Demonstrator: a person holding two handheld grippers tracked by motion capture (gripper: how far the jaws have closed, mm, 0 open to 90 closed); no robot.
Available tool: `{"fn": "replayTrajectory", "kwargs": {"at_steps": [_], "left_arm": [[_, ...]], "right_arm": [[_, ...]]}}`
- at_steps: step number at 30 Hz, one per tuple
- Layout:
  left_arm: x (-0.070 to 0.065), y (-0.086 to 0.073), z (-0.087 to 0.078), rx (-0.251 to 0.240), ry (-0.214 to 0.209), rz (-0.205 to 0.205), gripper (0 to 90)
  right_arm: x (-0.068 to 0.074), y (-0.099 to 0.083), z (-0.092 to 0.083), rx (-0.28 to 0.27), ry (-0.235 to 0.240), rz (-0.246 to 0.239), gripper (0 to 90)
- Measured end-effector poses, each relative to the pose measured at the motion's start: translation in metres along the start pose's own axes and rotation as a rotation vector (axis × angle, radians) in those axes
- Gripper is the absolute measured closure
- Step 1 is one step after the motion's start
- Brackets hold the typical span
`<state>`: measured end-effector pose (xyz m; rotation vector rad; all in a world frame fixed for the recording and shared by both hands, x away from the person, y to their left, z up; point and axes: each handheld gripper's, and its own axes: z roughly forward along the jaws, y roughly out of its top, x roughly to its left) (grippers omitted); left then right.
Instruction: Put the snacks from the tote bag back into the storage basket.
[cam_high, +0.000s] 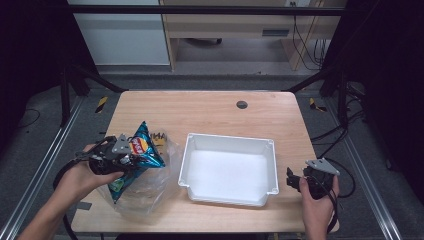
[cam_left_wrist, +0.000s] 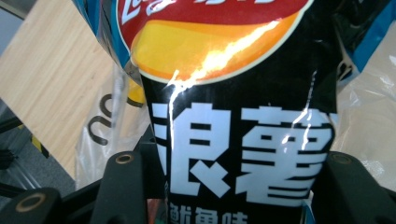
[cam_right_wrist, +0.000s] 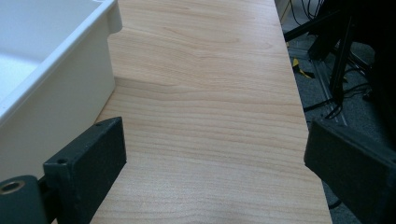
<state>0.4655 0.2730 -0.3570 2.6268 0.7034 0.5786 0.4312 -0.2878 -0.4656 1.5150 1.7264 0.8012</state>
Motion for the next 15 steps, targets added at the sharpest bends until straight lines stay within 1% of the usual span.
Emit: {"fn": "replayTrajectory", "kwargs": {"at_steps": [2, 5, 7, 8, 9, 10, 13, 15], "left_arm": [[0.000, 0.000, -0.002, 0.002, 0.006, -0.002, 47.2], [0.000, -0.001, -0.004, 0.017, 0.014, 0.006, 47.3], [-0.001, -0.002, -0.006, 0.003, 0.016, -0.010, 47.3], [-0.001, -0.002, -0.007, -0.013, 0.018, -0.010, 47.3], [-0.003, -0.002, -0.010, -0.018, 0.022, -0.009, 47.3], [-0.004, -0.002, -0.012, -0.004, 0.031, -0.011, 47.3], [-0.005, 0.000, -0.017, -0.012, 0.039, 0.008, 47.4], [-0.004, 0.001, -0.019, -0.014, 0.039, 0.010, 47.4]], "right_arm": [[0.000, 0.000, 0.001, -0.001, 0.004, -0.004, 6.0], [0.001, 0.001, -0.001, -0.007, 0.007, -0.002, 6.0], [0.002, 0.002, -0.003, -0.011, 0.009, -0.002, 6.0], [0.002, 0.002, -0.003, -0.013, 0.005, -0.004, 6.0], [0.003, 0.003, -0.004, -0.015, 0.006, -0.005, 6.0], [0.004, 0.003, -0.005, -0.015, 0.005, -0.004, 6.0], [0.003, 0.002, -0.005, -0.014, 0.003, -0.009, 6.0], [0.003, 0.002, -0.005, -0.013, 0.004, -0.002, 6.0]]}}
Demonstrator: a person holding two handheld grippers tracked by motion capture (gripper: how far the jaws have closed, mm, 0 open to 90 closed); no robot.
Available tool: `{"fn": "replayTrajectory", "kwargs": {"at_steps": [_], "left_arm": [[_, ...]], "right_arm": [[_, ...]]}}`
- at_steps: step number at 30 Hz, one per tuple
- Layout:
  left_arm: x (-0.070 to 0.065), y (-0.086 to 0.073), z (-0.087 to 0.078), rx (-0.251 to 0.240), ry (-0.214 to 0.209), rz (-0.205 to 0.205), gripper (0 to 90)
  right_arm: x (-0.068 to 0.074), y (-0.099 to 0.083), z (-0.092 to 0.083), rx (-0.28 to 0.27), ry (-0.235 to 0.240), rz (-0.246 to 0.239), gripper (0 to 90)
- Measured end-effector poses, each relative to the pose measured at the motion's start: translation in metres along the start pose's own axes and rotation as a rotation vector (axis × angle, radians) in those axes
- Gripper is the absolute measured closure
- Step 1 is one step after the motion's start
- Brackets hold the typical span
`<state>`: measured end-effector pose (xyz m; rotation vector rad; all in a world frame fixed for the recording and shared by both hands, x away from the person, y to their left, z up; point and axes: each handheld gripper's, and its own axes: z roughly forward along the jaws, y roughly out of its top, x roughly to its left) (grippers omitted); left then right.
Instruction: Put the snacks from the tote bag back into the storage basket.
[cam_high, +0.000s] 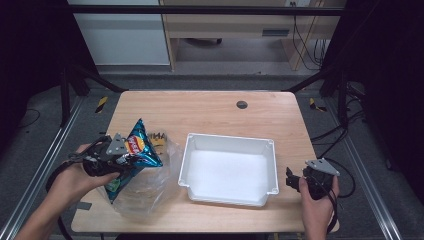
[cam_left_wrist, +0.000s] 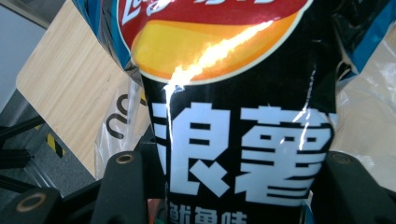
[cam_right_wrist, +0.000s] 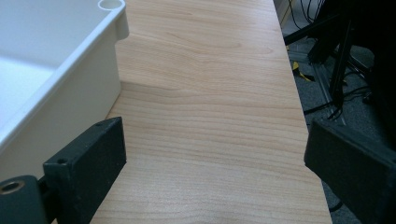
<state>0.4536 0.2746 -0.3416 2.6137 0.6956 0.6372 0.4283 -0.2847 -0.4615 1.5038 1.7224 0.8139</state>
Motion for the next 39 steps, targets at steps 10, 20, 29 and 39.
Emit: {"fn": "replayTrajectory", "kwargs": {"at_steps": [10, 20, 29, 39], "left_arm": [[0.002, 0.005, 0.001, -0.015, 0.001, 0.007, 47.5], [0.001, 0.008, 0.000, -0.033, -0.004, 0.021, 47.5], [0.000, 0.009, 0.001, -0.025, -0.004, 0.030, 47.5], [0.001, 0.018, -0.013, -0.033, 0.012, 0.040, 47.5]], "right_arm": [[-0.003, -0.001, 0.001, 0.000, -0.004, 0.007, 6.0], [-0.002, 0.000, 0.001, -0.002, -0.004, 0.006, 6.0], [-0.003, -0.001, 0.000, -0.002, 0.003, 0.013, 6.0], [-0.002, 0.000, -0.002, -0.006, -0.003, 0.013, 6.0]]}}
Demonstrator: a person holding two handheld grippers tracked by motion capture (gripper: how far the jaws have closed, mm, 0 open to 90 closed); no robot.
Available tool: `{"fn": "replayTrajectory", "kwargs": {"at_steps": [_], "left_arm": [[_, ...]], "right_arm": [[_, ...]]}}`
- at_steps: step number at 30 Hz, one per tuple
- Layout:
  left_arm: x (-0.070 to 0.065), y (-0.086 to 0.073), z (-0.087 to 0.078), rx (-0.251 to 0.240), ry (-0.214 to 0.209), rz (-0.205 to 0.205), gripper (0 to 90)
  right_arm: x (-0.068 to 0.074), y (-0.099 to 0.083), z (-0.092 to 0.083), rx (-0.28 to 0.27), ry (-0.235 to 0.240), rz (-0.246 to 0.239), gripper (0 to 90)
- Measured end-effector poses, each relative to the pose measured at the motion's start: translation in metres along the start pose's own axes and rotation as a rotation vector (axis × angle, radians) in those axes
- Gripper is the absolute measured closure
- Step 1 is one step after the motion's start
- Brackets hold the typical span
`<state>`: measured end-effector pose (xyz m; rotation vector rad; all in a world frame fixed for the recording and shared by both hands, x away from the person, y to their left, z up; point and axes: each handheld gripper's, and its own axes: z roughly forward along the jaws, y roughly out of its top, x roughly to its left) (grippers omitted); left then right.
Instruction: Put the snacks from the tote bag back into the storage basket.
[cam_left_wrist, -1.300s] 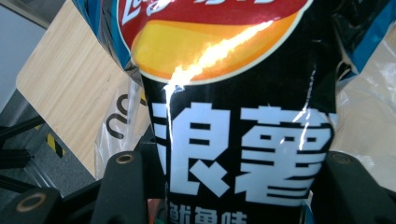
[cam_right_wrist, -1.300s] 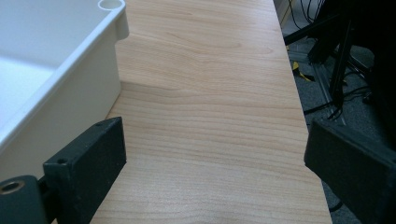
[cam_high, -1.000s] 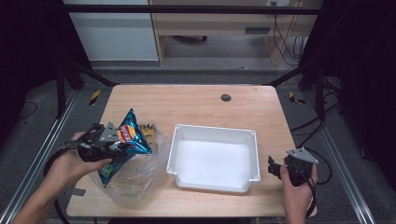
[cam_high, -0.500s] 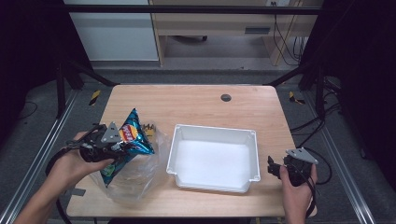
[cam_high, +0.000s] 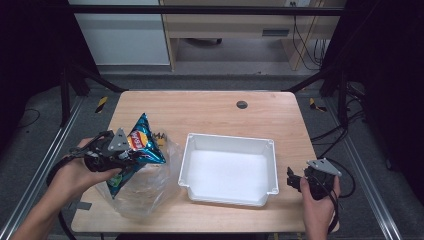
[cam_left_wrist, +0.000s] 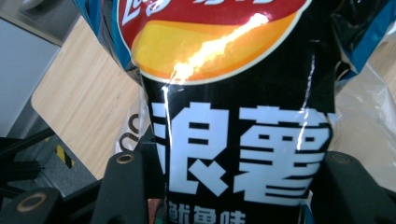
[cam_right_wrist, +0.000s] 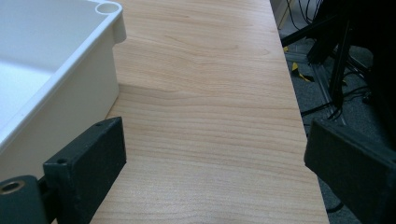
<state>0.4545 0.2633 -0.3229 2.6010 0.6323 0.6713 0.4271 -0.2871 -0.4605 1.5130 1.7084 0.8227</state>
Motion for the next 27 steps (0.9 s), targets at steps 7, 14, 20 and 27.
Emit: {"fn": "replayTrajectory", "kwargs": {"at_steps": [7, 14, 20, 27], "left_arm": [[0.000, 0.006, -0.011, -0.024, 0.012, 0.007, 47.5], [-0.001, 0.013, -0.019, -0.048, 0.014, 0.019, 47.5], [-0.005, 0.021, -0.021, -0.050, 0.012, 0.036, 47.5], [-0.007, 0.031, -0.019, -0.053, 0.004, 0.053, 47.5]], "right_arm": [[0.000, 0.000, 0.000, -0.001, -0.001, 0.002, 6.0], [0.001, -0.001, 0.001, 0.006, -0.007, -0.003, 6.0], [0.000, -0.001, 0.001, 0.008, -0.005, -0.001, 5.9], [0.001, 0.000, 0.001, 0.007, -0.001, 0.000, 5.9]]}}
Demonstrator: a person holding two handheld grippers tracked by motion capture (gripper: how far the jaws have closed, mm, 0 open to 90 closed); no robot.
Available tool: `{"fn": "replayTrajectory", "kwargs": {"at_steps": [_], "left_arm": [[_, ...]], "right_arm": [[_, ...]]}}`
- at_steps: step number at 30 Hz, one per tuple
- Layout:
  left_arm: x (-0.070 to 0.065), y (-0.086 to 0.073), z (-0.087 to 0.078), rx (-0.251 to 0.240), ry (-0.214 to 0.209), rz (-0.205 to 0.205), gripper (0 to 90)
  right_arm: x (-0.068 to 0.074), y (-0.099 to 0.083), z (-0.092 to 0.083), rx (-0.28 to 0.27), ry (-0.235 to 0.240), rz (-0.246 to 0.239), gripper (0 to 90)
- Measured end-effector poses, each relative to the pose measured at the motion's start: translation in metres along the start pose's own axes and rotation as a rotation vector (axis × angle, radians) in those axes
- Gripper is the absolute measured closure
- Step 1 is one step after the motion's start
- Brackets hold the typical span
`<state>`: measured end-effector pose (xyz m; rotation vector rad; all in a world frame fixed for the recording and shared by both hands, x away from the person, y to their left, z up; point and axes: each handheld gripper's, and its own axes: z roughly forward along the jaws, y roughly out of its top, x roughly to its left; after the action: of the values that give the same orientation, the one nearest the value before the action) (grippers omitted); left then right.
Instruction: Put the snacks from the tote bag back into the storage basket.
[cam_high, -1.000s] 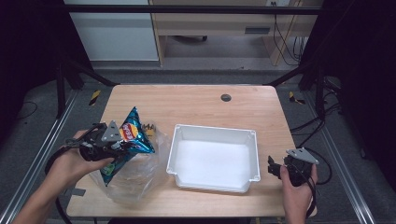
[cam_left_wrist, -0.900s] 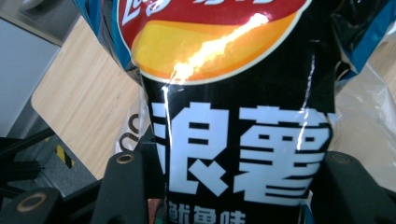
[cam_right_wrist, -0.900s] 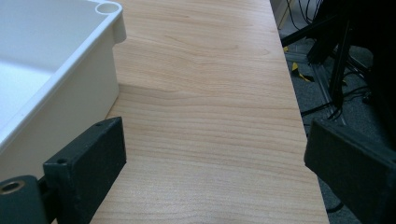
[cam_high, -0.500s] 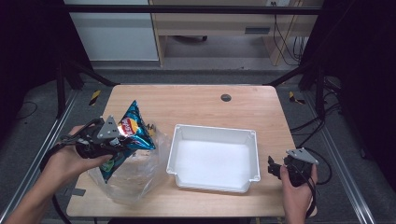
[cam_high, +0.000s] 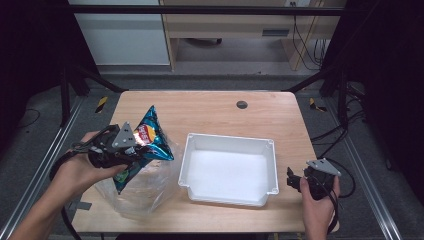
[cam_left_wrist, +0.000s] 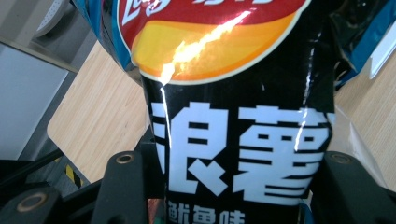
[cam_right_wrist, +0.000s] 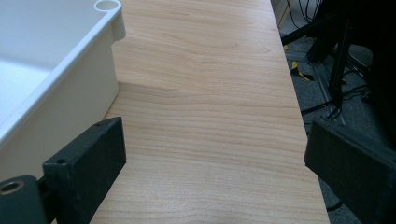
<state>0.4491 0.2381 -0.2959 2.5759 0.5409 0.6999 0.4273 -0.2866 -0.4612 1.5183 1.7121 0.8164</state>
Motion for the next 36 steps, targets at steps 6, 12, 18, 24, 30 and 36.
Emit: {"fn": "replayTrajectory", "kwargs": {"at_steps": [6, 12, 18, 24, 30, 36], "left_arm": [[-0.004, 0.012, 0.003, -0.012, -0.011, 0.028, 47.5], [-0.009, 0.025, 0.008, -0.020, -0.023, 0.052, 47.4], [-0.014, 0.037, 0.017, -0.020, -0.044, 0.081, 47.5], [-0.013, 0.053, 0.024, -0.027, -0.058, 0.109, 47.5], [-0.011, 0.066, 0.030, -0.035, -0.073, 0.126, 47.5], [-0.014, 0.079, 0.039, -0.044, -0.086, 0.143, 47.5]], "right_arm": [[-0.001, 0.000, 0.000, 0.000, 0.000, 0.002, 5.9], [0.000, 0.000, 0.000, -0.002, -0.001, -0.001, 5.9], [0.000, 0.000, 0.000, -0.004, 0.001, 0.001, 5.9], [-0.002, -0.001, 0.001, -0.005, 0.002, 0.007, 5.8], [-0.001, 0.000, 0.004, -0.006, 0.009, 0.001, 5.8], [-0.001, 0.000, 0.002, -0.018, 0.012, 0.008, 5.8]]}}
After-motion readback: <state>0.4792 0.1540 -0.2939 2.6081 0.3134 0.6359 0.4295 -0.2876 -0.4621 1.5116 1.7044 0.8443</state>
